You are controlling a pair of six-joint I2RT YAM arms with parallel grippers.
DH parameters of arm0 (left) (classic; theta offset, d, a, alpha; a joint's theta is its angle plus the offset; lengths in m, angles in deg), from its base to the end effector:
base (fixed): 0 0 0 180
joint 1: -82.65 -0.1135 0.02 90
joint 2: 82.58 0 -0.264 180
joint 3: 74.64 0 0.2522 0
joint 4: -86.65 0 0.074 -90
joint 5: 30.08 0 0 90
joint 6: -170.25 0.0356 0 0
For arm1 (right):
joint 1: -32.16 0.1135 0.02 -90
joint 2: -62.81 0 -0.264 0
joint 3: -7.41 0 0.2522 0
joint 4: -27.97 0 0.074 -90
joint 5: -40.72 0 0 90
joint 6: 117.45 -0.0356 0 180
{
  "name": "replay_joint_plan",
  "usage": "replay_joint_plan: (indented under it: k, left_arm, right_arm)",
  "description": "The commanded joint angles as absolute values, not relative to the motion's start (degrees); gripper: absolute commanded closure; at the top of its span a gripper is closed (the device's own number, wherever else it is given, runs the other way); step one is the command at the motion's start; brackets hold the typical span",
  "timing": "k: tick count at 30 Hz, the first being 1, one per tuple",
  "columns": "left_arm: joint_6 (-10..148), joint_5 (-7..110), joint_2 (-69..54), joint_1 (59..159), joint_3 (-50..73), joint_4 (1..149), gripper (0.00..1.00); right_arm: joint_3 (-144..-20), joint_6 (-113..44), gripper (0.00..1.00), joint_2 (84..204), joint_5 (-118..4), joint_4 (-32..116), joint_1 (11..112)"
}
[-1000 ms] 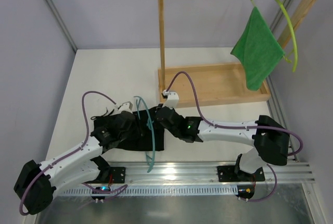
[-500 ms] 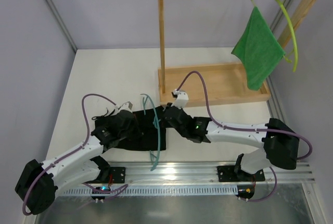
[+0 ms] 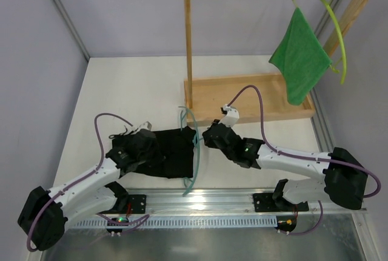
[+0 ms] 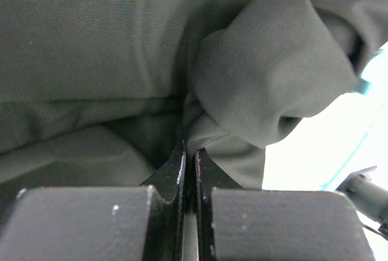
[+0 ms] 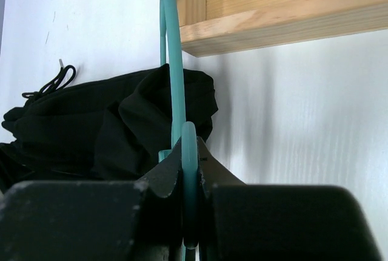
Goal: Place the trousers on the hanger
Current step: Place trousers on hanger
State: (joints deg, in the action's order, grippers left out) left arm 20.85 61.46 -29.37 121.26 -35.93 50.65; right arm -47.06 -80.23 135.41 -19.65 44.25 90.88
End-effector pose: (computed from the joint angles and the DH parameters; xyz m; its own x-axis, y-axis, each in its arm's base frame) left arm 0.1379 -0.1089 0.1772 -0.8324 -0.4364 -0.3416 -0.2083 0.8175 -0.5369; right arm 0.1538 0.2193 0.2276 -0.6004 0.3449 -0.7215 -0.0876 0.8684 0.4880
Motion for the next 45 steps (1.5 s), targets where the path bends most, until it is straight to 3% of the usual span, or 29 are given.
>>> replay_joint_plan:
  k: [1, 8, 16, 21, 27, 37, 45]
  left_arm:
    - [19.9, 60.1, -33.1, 120.9, -33.1, 47.9, 1.00]
    - [13.3, 49.8, -36.6, 120.9, -32.0, 54.9, 1.00]
    - [15.6, 53.2, -40.1, 120.9, -26.8, 45.8, 0.99]
    - [18.5, 56.2, -40.7, 120.9, -22.8, 39.8, 1.00]
    - [16.4, 52.3, -41.7, 120.9, -21.9, 43.5, 1.00]
    - [21.3, 63.5, -43.5, 120.4, -14.2, 32.5, 1.00]
    - [23.7, 77.5, -44.0, 119.9, -10.7, 17.5, 1.00]
  right_arm:
    - [-45.2, -80.5, 0.96, 131.6, -15.4, 47.0, 89.9]
    - [-40.1, -81.6, 0.96, 124.0, -15.2, 52.1, 89.9]
    - [-34.8, -84.1, 0.96, 113.4, -14.3, 57.8, 89.8]
    - [-35.0, -83.4, 0.96, 113.6, -15.3, 56.4, 89.9]
    - [-35.5, -83.0, 0.96, 119.6, -17.5, 51.6, 89.8]
    - [-35.4, -82.2, 0.96, 124.6, -18.9, 48.2, 89.9]
    - [-36.7, -84.6, 0.96, 113.4, -12.7, 69.3, 89.8]
